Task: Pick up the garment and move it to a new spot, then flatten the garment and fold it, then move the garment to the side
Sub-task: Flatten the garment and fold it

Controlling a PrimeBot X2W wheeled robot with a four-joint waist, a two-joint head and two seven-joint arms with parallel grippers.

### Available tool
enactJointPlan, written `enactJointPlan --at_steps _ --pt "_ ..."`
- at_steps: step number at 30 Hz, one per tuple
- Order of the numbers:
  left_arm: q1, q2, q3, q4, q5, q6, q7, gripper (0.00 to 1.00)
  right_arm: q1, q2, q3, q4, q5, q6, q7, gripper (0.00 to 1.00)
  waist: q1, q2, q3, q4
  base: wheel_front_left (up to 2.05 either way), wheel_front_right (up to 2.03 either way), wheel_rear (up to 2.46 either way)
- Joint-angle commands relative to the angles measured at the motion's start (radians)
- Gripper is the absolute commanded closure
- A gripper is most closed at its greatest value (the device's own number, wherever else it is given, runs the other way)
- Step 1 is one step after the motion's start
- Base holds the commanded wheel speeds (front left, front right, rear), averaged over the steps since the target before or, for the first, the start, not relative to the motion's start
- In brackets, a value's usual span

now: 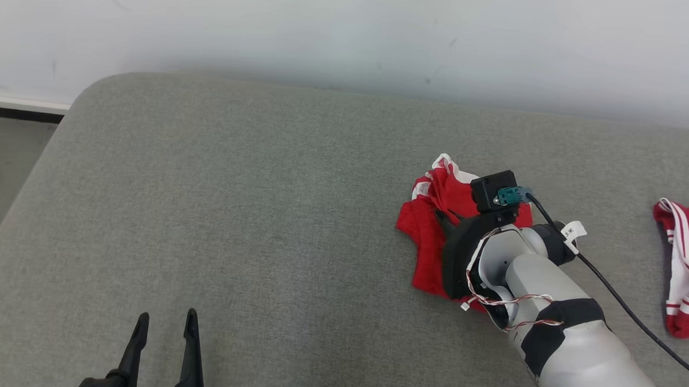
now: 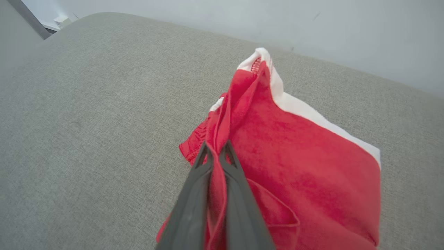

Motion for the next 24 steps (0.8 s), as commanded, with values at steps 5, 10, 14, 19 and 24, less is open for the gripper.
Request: enactJointPlan --at_steps 5,10,14,19,24 --pt "-0.013 0.000 -0.001 0.003 -0.010 0.000 -0.002 0.00 -0.012 0.038 -0.032 0.044 -0.027 -0.003 0.010 1.00 0.0000 -0.0001 0.022 0.025 0.00 0.00 0.00" --pt "-0.022 0.000 0.001 0.006 -0.012 0.005 -0.002 0.00 -0.012 0.050 -0.042 0.015 0.016 -0.003 -0.013 0.00 0.0000 -0.0001 0.027 0.025 0.00 0.00 0.00" --pt "-0.020 0.000 0.014 0.006 -0.009 0.008 -0.002 0.00 0.001 0.051 -0.067 -0.096 0.129 -0.003 -0.071 0.00 0.0000 -0.0001 0.020 0.006 0.00 0.00 0.00" --pt "-0.016 0.000 0.017 0.007 -0.004 0.002 -0.002 0.00 0.026 -0.037 -0.115 -0.110 0.093 -0.003 -0.122 0.00 0.0000 -0.0001 0.004 -0.017 0.00 0.00 0.00" --pt "-0.021 0.001 0.001 0.010 -0.006 -0.001 -0.002 0.00 0.085 -0.116 -0.182 -0.044 -0.008 -0.003 -0.167 1.00 0.0000 -0.0001 -0.002 -0.019 0.00 0.00 0.00"
